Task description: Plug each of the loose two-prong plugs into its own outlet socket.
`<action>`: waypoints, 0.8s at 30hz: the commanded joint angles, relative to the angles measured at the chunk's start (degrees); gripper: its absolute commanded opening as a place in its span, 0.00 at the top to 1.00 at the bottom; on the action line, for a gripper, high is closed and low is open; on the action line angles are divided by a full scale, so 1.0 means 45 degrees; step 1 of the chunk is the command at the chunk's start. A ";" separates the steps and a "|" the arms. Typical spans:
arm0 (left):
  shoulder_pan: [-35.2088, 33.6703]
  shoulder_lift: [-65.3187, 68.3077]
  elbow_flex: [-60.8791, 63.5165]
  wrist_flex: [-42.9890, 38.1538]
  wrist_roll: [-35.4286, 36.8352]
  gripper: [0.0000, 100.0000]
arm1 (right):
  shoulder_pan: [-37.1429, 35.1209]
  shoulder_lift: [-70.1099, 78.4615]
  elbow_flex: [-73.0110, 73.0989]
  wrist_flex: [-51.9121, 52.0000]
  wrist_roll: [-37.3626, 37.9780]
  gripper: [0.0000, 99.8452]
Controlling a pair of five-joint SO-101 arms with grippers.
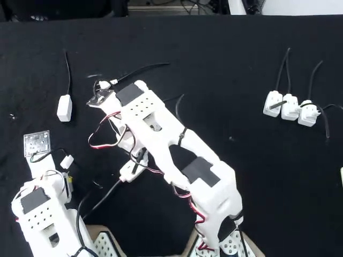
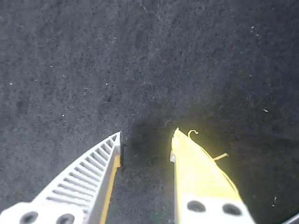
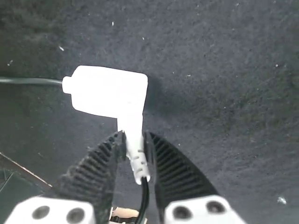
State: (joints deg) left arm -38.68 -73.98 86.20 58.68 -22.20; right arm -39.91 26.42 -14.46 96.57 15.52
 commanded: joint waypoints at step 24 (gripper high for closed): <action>-0.0166 -0.0020 -0.0166 -0.0059 0.0078 0.82 | -0.0606 0.0107 -0.0381 -0.0625 -0.1485 0.99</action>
State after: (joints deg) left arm -38.68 -73.98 86.20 58.68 -22.20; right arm -41.32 26.51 -14.81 95.25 9.45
